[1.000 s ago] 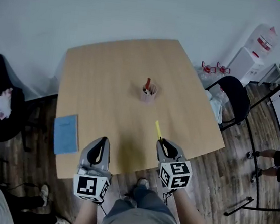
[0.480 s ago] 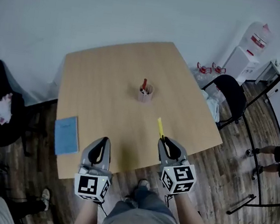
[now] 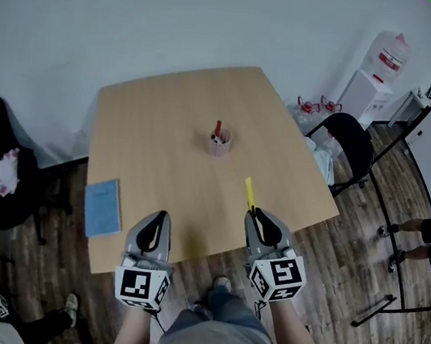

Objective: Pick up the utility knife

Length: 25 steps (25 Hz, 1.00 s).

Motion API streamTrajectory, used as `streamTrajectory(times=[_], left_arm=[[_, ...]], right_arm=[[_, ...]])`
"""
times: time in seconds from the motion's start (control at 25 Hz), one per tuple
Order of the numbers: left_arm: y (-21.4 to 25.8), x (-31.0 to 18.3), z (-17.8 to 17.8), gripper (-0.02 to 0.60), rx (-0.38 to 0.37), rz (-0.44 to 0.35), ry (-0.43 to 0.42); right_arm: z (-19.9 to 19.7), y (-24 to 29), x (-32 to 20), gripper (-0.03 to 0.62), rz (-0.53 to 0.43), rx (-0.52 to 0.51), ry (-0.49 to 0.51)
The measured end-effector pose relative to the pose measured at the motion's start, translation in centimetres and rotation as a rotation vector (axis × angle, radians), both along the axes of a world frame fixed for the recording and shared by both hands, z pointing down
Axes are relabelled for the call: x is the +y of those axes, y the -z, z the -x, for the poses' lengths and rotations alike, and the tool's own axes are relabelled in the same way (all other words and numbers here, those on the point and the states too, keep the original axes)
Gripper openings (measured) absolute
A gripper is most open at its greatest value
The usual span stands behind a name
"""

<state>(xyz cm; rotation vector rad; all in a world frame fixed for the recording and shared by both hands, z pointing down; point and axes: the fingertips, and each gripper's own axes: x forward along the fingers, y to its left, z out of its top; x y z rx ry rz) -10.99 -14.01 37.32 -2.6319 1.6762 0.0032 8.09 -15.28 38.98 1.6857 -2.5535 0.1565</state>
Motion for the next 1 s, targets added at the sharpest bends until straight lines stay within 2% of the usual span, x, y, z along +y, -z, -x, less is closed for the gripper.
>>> streamTrajectory(times=[0.52, 1.0], left_arm=[[1.3, 1.9, -0.2, 0.020, 0.000, -0.007, 0.000], [1.3, 2.3, 0.4, 0.020, 0.009, -0.029, -0.006]], right_arm=[[0.2, 2.5, 2.5, 0.067, -0.106, -0.025, 0.008], [0.6, 3.3, 3.4, 0.067, -0.137, -0.018, 0.006]])
